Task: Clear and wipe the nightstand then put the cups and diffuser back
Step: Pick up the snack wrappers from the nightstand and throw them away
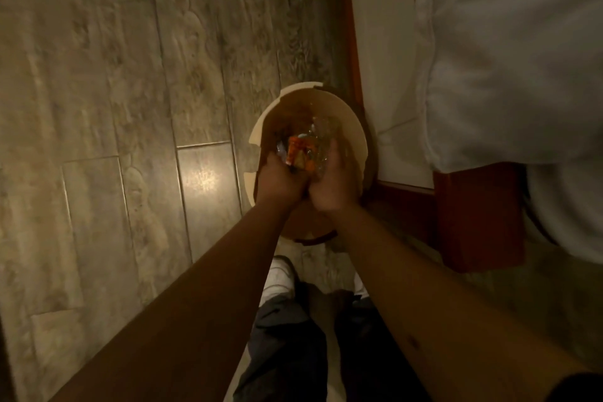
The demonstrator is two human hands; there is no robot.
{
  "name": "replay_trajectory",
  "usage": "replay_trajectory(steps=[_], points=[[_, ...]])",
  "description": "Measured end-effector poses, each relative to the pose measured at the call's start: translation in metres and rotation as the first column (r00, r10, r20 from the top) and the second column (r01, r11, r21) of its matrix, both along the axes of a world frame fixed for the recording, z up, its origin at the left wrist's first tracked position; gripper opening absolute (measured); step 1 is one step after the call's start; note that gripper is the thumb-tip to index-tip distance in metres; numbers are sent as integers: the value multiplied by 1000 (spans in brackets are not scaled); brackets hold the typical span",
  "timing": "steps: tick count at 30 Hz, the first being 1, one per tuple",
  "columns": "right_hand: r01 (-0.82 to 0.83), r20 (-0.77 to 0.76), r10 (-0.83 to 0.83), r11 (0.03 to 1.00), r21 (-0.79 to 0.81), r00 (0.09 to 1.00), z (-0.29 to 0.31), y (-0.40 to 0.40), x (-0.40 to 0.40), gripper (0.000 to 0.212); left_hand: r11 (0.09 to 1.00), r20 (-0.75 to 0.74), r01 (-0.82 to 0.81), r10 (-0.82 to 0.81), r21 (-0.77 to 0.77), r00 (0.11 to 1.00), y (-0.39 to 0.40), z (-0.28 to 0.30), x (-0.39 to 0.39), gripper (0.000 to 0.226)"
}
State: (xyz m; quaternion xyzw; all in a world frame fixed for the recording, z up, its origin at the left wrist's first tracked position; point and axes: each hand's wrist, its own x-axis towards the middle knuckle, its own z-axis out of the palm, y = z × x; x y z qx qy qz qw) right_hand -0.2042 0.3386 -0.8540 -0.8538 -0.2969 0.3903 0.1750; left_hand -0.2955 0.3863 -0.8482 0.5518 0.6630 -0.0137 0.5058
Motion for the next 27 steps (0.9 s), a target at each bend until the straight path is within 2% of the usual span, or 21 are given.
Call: replay_trajectory(steps=[4,6,9,13,15,17,20,24,27], points=[[-12,15,12,1000,10,1000,12,-3,2,75,997,6,39,-39,67,999,-2,13,-3,84],[-30,-19,30,999,-15,999,23,-2,2,71,995,50,51,-55,86,997,-3,26,-7,79],[-70,-30,68,996,-47,997,46,1,6,79,987,91,114,-125,117,988,-5,54,-13,70],[-129,-21,129,990,-48,991,94,2,6,78,938,39,293,-305,186,952,1,105,-17,57],[-186,-17,185,982,-30,982,135,0,5,74,892,-18,393,-399,222,917,3,146,-21,61],[-278,-13,278,960,-11,960,181,-3,4,74,820,-140,490,-470,296,871,4,194,-28,65],[-393,31,392,920,3,919,262,-8,7,76,725,-311,591,-505,354,805,9,275,-35,74],[-517,193,501,855,39,844,373,-16,13,71,691,-327,577,-476,434,816,20,392,-44,77],[-536,331,499,844,25,801,460,-20,19,76,635,-365,600,-476,486,800,26,485,-49,79]])
